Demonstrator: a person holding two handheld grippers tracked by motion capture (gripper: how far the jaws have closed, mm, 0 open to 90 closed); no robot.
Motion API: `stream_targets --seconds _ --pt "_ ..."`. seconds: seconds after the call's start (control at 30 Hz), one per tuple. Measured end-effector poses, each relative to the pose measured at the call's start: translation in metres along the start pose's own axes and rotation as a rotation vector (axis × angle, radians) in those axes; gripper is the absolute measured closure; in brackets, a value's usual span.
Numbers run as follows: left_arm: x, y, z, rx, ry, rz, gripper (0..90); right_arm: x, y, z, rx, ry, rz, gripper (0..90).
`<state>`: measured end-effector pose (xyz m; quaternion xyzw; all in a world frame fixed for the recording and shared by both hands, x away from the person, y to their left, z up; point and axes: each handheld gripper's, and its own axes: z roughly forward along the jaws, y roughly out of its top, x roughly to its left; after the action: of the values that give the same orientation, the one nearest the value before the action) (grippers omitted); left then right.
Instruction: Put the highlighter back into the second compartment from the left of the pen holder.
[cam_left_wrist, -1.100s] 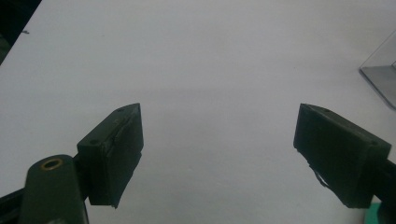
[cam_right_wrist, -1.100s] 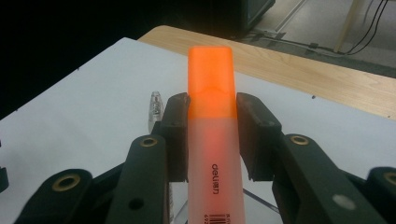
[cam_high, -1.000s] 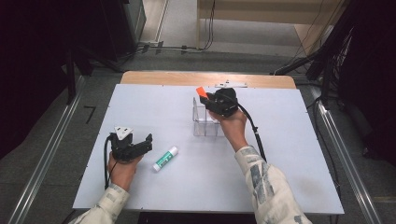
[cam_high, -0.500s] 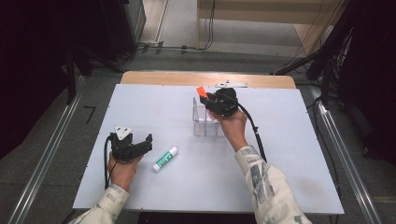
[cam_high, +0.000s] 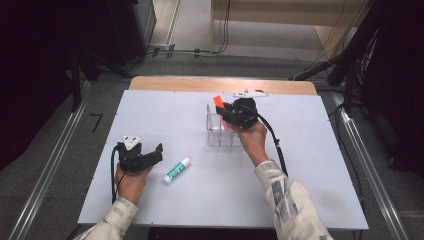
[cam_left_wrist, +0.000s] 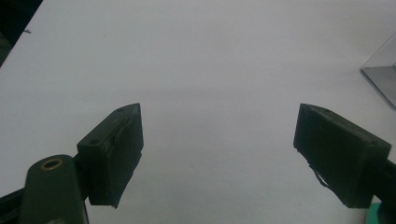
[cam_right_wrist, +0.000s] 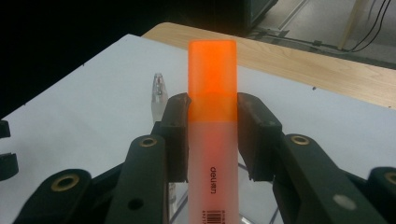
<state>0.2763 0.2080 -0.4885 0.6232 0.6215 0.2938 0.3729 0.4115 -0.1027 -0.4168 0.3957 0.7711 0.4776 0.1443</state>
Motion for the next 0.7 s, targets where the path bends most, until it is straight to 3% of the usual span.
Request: stream_targets --seconds 0.3,0.7 --pt "-0.001 0.000 0.001 0.002 0.002 0.004 15.9 -0.001 -0.010 -0.010 0.002 0.005 -0.011 63.1" --pt "-0.001 0.000 0.001 0.002 0.001 0.003 15.9 -0.002 -0.014 -0.015 0.013 0.022 -0.014 52.0"
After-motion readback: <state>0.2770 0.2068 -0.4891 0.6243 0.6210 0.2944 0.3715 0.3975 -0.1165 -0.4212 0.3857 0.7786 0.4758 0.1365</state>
